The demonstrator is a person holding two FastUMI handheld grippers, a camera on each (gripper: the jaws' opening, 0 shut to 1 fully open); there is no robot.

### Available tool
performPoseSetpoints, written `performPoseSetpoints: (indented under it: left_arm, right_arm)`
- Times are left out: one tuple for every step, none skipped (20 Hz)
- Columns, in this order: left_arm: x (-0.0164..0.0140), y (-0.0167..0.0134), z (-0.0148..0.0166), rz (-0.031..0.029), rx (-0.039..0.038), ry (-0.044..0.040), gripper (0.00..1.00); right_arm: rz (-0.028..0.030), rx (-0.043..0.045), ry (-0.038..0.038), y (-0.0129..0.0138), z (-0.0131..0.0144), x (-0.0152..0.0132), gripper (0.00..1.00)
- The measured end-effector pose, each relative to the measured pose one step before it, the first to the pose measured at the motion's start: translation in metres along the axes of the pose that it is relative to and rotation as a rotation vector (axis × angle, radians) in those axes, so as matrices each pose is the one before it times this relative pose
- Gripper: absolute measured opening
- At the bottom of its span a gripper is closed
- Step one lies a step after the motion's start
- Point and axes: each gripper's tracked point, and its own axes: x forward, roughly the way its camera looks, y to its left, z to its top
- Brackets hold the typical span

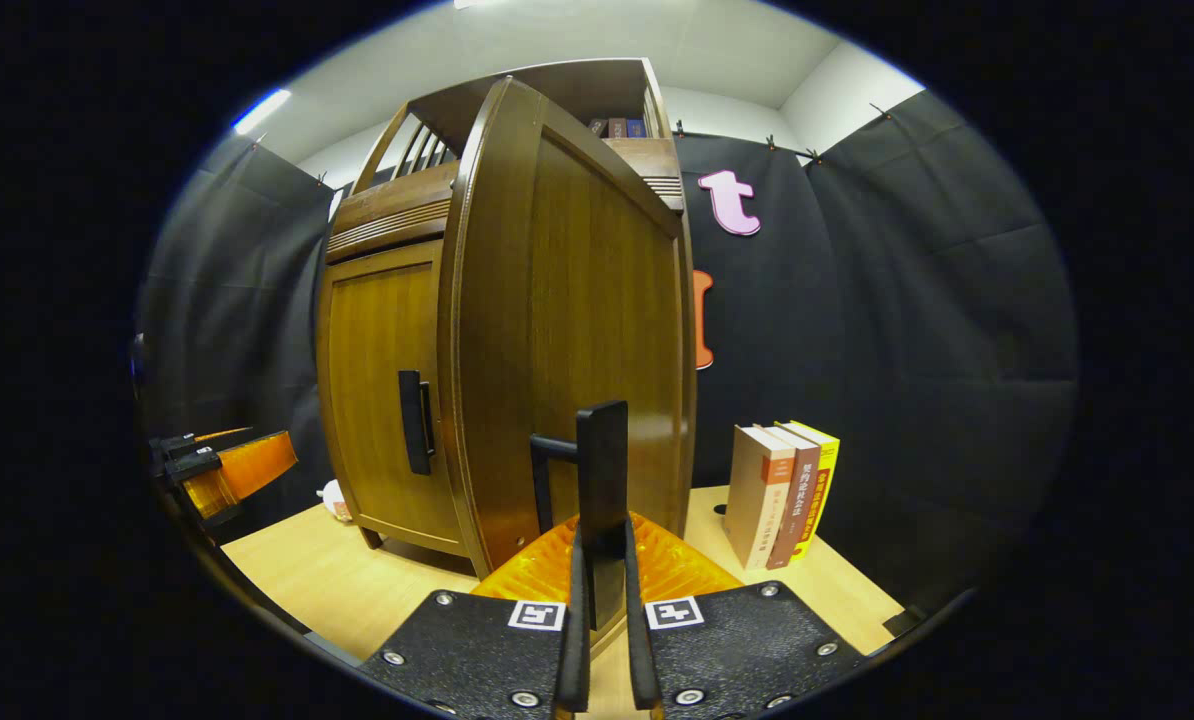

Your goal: Open the right door of the double-door shoe cabinet with the right hand, and open the left door with the left hand.

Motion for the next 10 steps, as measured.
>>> performPoseSetpoints:
  left_arm:
    - [-0.00065, -0.00026, -0.00128, -0.00334, 0.00077, 0.00111, 0.94]
    - [0.00083, -0.00253, -0.00104, -0.00368, 0.00142, 0.0018, 0.94]
    - [0.00162, -0.00203, -0.00177, -0.00191, 0.00715, 0.00531, 0.94]
    - [0.00072, 0.00053, -0.00127, 0.00476, 0.01019, 0.00487, 0.94]
    - [-0.00045, 0.00274, -0.00067, 0.00549, 0.00474, 0.00113, 0.94]
    - [0.00049, 0.00125, -0.00042, 0.00319, -0.00429, 0.00118, 0.97]
    - [-0.00033, 0.00087, -0.00197, 0.00136, -0.00878, 0.0013, 0.94]
    - [0.00034, 0.0007, -0.00064, 0.00158, -0.00859, 0.00362, 0.94]
    - [0.00008, -0.00035, -0.0025, 0.00376, -0.00395, 0.00241, 0.94]
    - [0.00031, 0.00071, -0.00075, 0.00563, -0.00039, 0.00178, 0.94]
  right_arm:
    - [0.01161, 0.01141, 0.00191, -0.00326, -0.00023, -0.00159, 0.14]
    - [0.00991, 0.01768, -0.00265, -0.00227, 0.00199, -0.00217, 0.09]
    - [0.00341, 0.00889, -0.00267, -0.00386, -0.0001, -0.00189, 0.14]
    - [-0.00764, -0.00541, -0.00548, -0.0051, 0.00099, -0.00144, 0.14]
    - [-0.0222, -0.01648, -0.00373, -0.00837, -0.00065, -0.00134, 0.14]
    - [-0.02595, -0.02007, -0.00336, -0.01078, 0.00009, 0.00008, 0.13]
    - [-0.01662, -0.021, -0.00118, -0.00948, -0.00042, -0.00197, 0.13]
    - [-0.01115, -0.00757, -0.00622, -0.00691, 0.00185, -0.00067, 0.07]
    - [-0.0066, 0.0019, -0.00236, -0.00753, 0.00027, 0.0005, 0.14]
    - [-0.0005, 0.0062, -0.00702, -0.00634, 0.0007, -0.00041, 0.07]
